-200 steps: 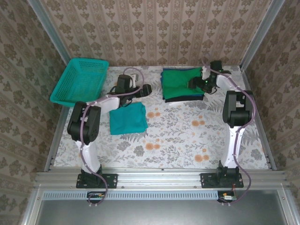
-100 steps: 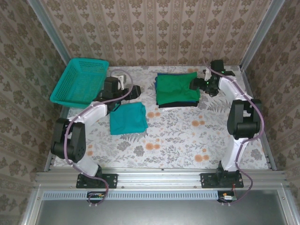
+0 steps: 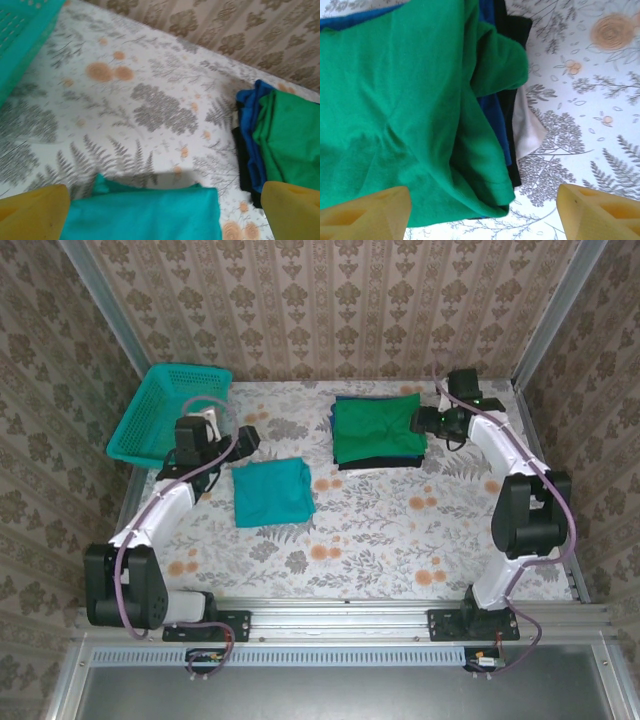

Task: Fold and stack the t-shirts

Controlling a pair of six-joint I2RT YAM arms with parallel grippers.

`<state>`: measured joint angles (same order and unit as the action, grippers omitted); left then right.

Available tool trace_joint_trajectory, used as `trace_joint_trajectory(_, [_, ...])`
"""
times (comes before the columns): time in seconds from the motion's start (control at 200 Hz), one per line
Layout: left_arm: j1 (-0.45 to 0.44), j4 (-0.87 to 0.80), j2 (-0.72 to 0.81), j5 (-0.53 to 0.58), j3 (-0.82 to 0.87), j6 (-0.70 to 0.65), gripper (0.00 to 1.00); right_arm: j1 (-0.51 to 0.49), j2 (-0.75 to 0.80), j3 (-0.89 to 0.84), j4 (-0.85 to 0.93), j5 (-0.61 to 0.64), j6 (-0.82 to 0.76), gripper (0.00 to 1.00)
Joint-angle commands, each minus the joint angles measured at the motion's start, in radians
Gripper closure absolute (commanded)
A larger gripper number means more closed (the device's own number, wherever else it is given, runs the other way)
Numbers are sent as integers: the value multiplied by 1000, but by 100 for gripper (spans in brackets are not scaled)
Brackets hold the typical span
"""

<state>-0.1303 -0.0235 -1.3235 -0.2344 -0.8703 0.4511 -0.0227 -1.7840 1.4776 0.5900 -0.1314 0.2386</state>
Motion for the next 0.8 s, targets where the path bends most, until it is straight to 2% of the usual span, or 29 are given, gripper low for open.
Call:
trace_joint_trajectory(0.0, [18,-54,52,-27,70,11,0,15,-77,-4,-19,17,2,22])
trace_joint_trajectory(0.235, [27,-245,86,182,101,-12,0,41,-101,5,-10,20,24,24])
trace_joint_trajectory(0.335, [32,-253,86,204,122,-9,0,41,-99,18,6,20,23,25])
trace_joint_trajectory(0.56, [40,-251,58,197,156,-9,0,34,-19,0,65,125,30,27])
trace_joint_trajectory(0.67, [43,-250,15,168,151,-11,0,-41,132,-87,31,176,46,27])
trace_joint_trajectory(0.795, [43,-250,-38,122,133,-15,3,-219,310,-214,-47,215,90,25])
